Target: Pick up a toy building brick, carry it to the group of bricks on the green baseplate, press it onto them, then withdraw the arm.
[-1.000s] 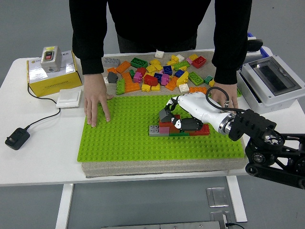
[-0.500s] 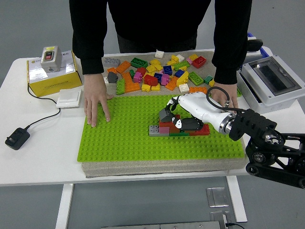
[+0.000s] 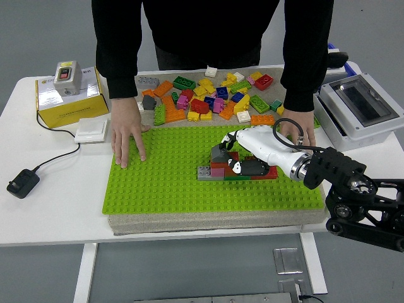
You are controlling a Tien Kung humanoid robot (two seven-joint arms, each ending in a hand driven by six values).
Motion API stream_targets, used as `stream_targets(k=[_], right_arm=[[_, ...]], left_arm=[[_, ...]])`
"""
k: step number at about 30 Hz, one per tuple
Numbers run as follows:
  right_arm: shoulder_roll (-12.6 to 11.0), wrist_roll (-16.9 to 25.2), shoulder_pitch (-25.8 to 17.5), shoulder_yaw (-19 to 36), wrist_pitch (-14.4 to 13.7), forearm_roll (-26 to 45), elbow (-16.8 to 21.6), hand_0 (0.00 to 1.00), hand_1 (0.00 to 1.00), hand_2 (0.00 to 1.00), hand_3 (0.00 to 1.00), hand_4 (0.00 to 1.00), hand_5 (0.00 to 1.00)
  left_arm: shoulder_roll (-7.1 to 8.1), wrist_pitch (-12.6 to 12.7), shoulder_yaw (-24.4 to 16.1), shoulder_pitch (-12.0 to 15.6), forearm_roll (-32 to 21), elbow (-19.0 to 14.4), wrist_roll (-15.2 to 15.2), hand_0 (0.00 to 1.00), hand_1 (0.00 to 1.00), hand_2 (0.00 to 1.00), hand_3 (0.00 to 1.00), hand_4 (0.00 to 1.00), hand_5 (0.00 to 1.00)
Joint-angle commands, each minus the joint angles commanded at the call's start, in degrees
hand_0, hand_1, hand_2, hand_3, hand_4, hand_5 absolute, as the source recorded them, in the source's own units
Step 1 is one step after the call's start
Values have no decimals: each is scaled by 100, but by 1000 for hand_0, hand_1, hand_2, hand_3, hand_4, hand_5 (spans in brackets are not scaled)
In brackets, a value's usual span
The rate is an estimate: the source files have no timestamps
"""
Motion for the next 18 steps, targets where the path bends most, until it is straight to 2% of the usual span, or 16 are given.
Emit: stream_targets(k=[18], right_arm=[[10,-64,14,-7,12,-90,4,40,100,652,687,383,449]], left_arm=[[3,9,22,-18,-20,0,-30,695,652,511,642,150,707]])
